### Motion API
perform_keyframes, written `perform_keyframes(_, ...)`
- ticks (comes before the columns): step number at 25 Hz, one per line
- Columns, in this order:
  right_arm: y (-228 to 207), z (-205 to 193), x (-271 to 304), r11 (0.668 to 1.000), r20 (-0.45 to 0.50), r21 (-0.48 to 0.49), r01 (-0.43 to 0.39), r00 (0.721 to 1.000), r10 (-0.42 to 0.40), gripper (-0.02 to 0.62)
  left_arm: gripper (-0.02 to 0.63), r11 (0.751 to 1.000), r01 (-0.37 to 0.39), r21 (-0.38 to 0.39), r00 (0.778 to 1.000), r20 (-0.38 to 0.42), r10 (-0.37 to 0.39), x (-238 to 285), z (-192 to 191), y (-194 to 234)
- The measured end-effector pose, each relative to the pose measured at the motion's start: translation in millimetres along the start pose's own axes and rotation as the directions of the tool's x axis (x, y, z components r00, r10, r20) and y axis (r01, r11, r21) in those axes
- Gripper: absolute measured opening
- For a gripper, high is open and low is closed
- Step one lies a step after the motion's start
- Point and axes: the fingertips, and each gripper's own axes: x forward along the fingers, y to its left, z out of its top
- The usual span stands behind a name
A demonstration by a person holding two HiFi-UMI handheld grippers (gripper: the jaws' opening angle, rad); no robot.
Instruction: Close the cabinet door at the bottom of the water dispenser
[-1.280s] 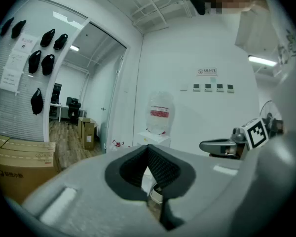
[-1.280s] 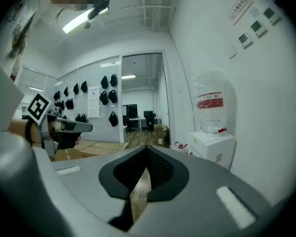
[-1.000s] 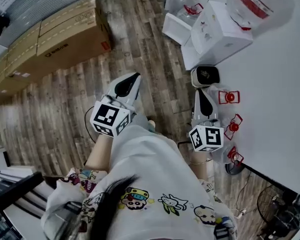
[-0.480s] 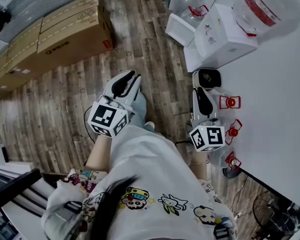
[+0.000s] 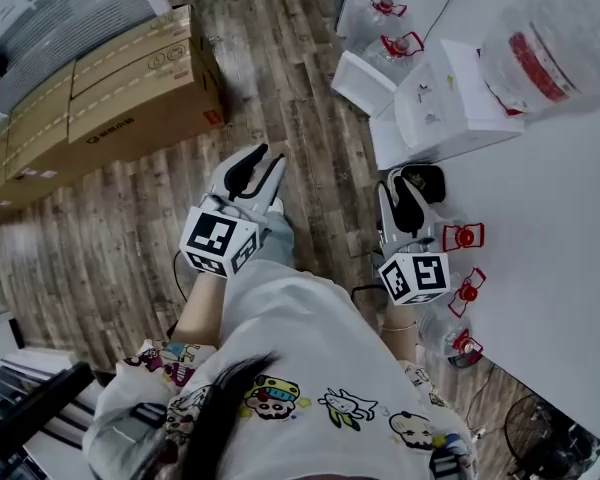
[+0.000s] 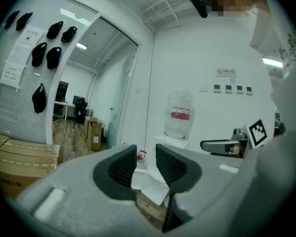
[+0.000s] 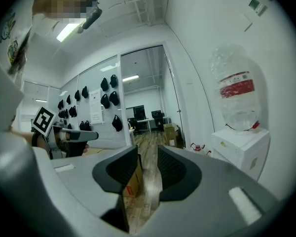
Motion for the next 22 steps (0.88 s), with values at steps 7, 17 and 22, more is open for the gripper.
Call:
perform_keyframes(7,5,31,99,1.0,0.026,-0.003,0.0,1.0,0.0,0.129,0.14,1.0,0.005,0.019,1.0,0.005,-0.005,45,36,86)
perform_keyframes(17,15,41,185,1.0,0.026,0.008,0.029,0.999,-0.029,0.143,0.143,1.0,-0.018,-0.007,0.999,0.028,0.019,64,53,176)
perform_keyframes(22,20,37,212,1.0,-0.001,0.011,0.021,1.0,-0.021,0.144,0.143,0.999,-0.045,-0.029,0.999,0.013,0.045,65,49,204)
